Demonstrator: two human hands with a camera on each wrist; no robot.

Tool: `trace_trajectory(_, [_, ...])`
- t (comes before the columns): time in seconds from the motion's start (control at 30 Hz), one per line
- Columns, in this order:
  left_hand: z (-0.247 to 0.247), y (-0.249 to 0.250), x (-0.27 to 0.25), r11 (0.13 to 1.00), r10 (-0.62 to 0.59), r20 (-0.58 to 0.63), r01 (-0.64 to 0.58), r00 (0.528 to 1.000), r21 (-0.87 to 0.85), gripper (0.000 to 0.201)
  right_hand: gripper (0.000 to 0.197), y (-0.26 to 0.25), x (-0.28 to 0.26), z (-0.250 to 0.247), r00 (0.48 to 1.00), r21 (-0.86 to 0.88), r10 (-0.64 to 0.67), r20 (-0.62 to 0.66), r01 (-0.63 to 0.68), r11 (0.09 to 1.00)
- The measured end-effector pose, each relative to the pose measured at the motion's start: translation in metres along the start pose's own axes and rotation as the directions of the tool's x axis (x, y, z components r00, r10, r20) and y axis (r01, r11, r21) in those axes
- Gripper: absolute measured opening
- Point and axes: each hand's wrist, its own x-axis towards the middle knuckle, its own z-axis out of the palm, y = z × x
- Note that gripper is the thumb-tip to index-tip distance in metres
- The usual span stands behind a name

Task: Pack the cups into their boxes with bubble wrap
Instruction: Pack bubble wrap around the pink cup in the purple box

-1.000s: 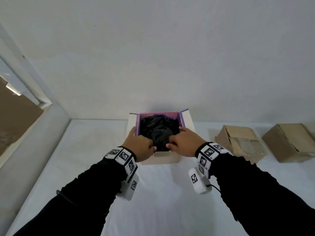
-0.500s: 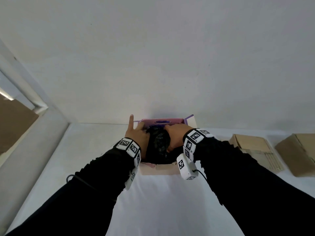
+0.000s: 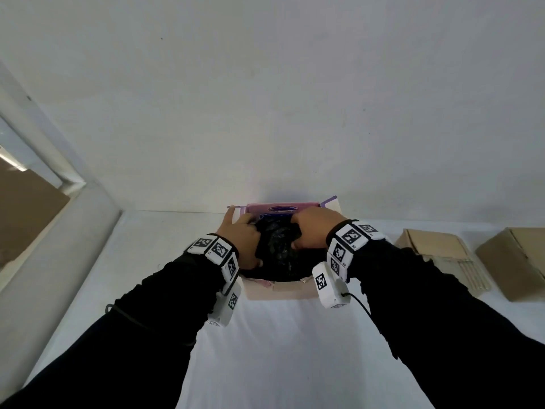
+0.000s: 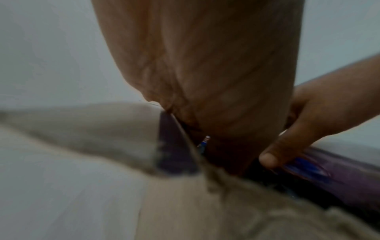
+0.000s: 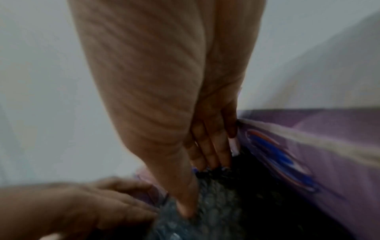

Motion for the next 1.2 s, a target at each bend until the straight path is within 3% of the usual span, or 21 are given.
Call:
trace_trajectory(0.1, [0.004, -0.007, -0.013, 0.990, -0.114, -0.221, 0.091, 0.969, -0.111, 0.069, 0.042, 0.008, -0.021, -0.007, 0.970, 0.135, 0.080, -0.230, -0.050, 0.990])
trace_trajectory(0.17, [0.013, -0.008, -0.025, 0.949, -0.302, -0.319, 0.250, 0.898, -0.194, 0.073, 0.047, 0.014, -0.038, -0.002, 0.889, 0.123, 0.197, -0.414, -0.160, 0.979])
trace_trajectory(0.23, [0.021, -0.005, -0.039, 0.837, -0.517, -0.233, 0.430, 0.823, -0.338, 0.088, 0.054, 0.021, -0.053, 0.010, 0.805, 0.146, 0.330, -0.492, -0.298, 0.943])
trace_trajectory(0.3, [0.026, -0.003, -0.049, 0.633, -0.669, -0.049, 0.534, 0.742, -0.560, 0.105, 0.057, 0.028, -0.064, 0.022, 0.779, 0.381, 0.482, -0.401, -0.337, 0.861])
trace_trajectory(0.33, [0.028, -0.004, -0.052, 0.524, -0.691, 0.040, 0.538, 0.722, -0.660, 0.109, 0.054, 0.030, -0.067, 0.026, 0.785, 0.522, 0.526, -0.329, -0.313, 0.794])
trace_trajectory(0.4, [0.031, -0.004, -0.056, 0.401, -0.661, 0.108, 0.471, 0.743, -0.786, 0.097, 0.045, 0.031, -0.073, 0.032, 0.804, 0.661, 0.522, -0.286, -0.229, 0.715])
trace_trajectory(0.5, [0.019, 0.006, -0.062, 0.495, -0.622, -0.063, 0.330, 0.781, -0.804, 0.049, 0.040, 0.022, -0.083, 0.031, 0.812, 0.637, 0.460, -0.360, -0.147, 0.757])
trace_trajectory(0.6, [0.002, 0.020, -0.069, 0.675, -0.538, -0.175, 0.296, 0.825, -0.676, 0.033, 0.040, 0.012, -0.097, 0.027, 0.827, 0.603, 0.408, -0.387, -0.108, 0.790])
trace_trajectory(0.73, [-0.006, 0.037, -0.085, 0.798, -0.472, -0.197, 0.322, 0.859, -0.509, 0.032, 0.034, 0.004, -0.111, 0.031, 0.860, 0.565, 0.361, -0.361, -0.106, 0.818])
trace_trajectory(0.83, [0.002, 0.052, -0.096, 0.849, -0.403, -0.227, 0.269, 0.887, -0.455, 0.054, 0.016, -0.004, -0.108, 0.038, 0.872, 0.450, 0.332, -0.360, -0.149, 0.881])
trace_trajectory(0.9, [0.013, 0.056, -0.099, 0.865, -0.391, -0.240, 0.265, 0.889, -0.426, 0.045, 0.022, -0.004, -0.100, 0.047, 0.871, 0.362, 0.322, -0.371, -0.183, 0.914])
trace_trajectory(1.0, [0.027, 0.054, -0.100, 0.857, -0.379, -0.186, 0.268, 0.906, -0.440, 0.040, 0.013, 0.008, -0.089, 0.059, 0.806, 0.492, 0.404, -0.432, -0.165, 0.855])
trace_trajectory(1.07, [0.027, 0.057, -0.100, 0.874, -0.334, -0.152, 0.245, 0.930, -0.419, 0.041, 0.031, 0.019, -0.086, 0.066, 0.779, 0.599, 0.481, -0.403, -0.173, 0.782])
trace_trajectory(1.13, [0.022, 0.057, -0.100, 0.894, -0.318, -0.128, 0.253, 0.939, -0.370, 0.039, 0.051, 0.029, -0.076, 0.070, 0.818, 0.684, 0.507, -0.272, -0.206, 0.700])
trace_trajectory(1.2, [0.019, 0.052, -0.103, 0.893, -0.310, -0.111, 0.249, 0.944, -0.375, 0.041, 0.053, 0.033, -0.068, 0.069, 0.878, 0.749, 0.464, -0.117, -0.229, 0.622])
